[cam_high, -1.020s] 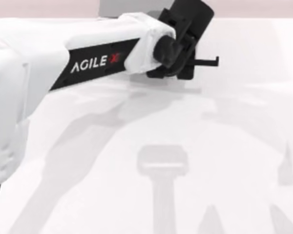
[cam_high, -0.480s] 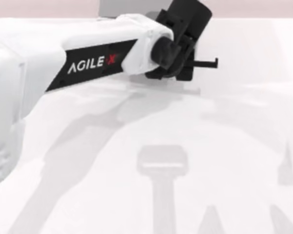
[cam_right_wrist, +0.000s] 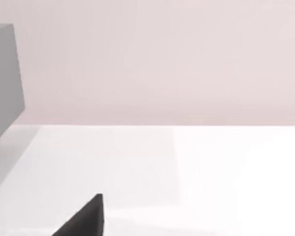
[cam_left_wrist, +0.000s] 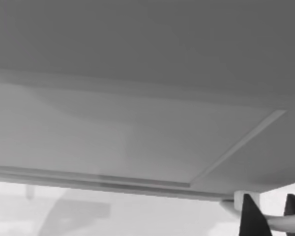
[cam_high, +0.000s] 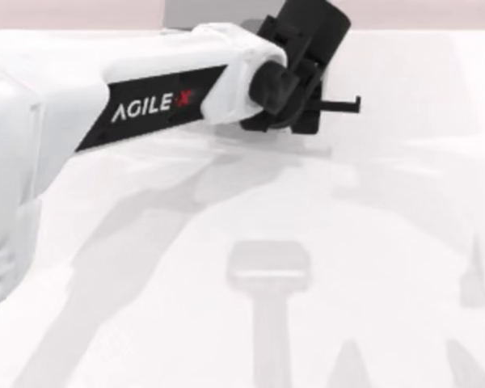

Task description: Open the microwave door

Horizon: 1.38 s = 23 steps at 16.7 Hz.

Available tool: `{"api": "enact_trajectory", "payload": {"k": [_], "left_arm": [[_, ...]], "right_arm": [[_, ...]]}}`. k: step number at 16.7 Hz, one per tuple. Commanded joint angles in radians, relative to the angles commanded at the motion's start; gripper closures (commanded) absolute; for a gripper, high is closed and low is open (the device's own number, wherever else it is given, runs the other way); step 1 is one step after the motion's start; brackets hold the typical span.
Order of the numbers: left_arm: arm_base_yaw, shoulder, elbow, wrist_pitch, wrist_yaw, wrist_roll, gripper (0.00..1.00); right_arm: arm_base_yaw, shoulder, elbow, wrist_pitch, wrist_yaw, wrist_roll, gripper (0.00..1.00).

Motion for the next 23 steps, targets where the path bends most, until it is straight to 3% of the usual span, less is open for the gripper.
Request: {"api": "enact_trajectory", "payload": {"k": [23], "left_arm": [[0.006,-0.038,-0.063,0.039,0.032,0.045,1.00]], "right_arm": [[0.000,0.000,0.000,0.000,0.000,0.000,0.00]]}}
